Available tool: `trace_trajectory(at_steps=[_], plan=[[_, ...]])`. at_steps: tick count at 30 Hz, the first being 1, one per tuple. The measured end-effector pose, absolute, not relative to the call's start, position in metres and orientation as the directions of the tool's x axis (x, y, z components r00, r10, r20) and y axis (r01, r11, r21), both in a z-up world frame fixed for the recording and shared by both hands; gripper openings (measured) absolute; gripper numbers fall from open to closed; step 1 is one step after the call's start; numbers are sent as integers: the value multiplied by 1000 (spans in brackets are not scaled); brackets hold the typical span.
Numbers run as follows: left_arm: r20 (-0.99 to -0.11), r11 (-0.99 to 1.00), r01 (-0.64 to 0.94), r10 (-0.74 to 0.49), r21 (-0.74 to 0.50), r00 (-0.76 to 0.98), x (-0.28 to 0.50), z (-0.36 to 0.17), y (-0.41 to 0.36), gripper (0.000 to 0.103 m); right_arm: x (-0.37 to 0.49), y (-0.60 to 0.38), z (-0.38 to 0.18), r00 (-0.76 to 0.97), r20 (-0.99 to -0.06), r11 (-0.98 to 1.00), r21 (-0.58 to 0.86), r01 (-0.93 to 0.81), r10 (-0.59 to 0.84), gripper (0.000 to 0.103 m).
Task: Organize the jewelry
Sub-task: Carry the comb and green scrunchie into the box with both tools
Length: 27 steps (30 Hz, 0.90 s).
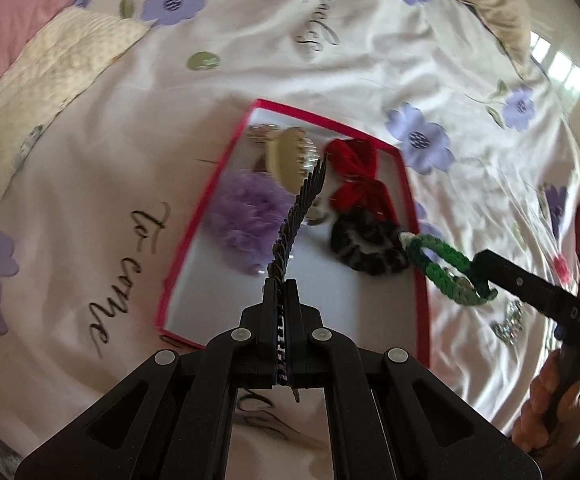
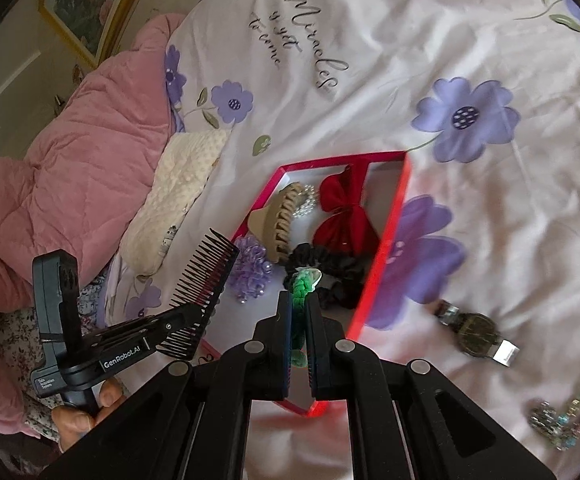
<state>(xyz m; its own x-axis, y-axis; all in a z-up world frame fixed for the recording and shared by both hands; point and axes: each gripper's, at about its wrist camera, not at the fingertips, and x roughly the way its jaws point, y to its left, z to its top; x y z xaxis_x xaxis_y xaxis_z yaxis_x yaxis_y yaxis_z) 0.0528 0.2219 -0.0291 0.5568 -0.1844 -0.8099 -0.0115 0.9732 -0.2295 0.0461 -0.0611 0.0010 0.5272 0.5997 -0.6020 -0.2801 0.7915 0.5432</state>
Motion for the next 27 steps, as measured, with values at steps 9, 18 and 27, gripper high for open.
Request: trace_trajectory(at_steps=[9,18,27], plan=[[-820,962,-144,-114,-232,560,72,-40,245,1,71,-34,-14,491,-611,778,558,-288,621,5],[-845,965,-179,-68,-191,531,94,-61,235,1,93,-41,-44,469,-658,801,554,-228,589,5],[-850,975,-148,-64,-165,522,95,-69,217,10,94,-40,-51,462,-675,813,535,-229,575,6]])
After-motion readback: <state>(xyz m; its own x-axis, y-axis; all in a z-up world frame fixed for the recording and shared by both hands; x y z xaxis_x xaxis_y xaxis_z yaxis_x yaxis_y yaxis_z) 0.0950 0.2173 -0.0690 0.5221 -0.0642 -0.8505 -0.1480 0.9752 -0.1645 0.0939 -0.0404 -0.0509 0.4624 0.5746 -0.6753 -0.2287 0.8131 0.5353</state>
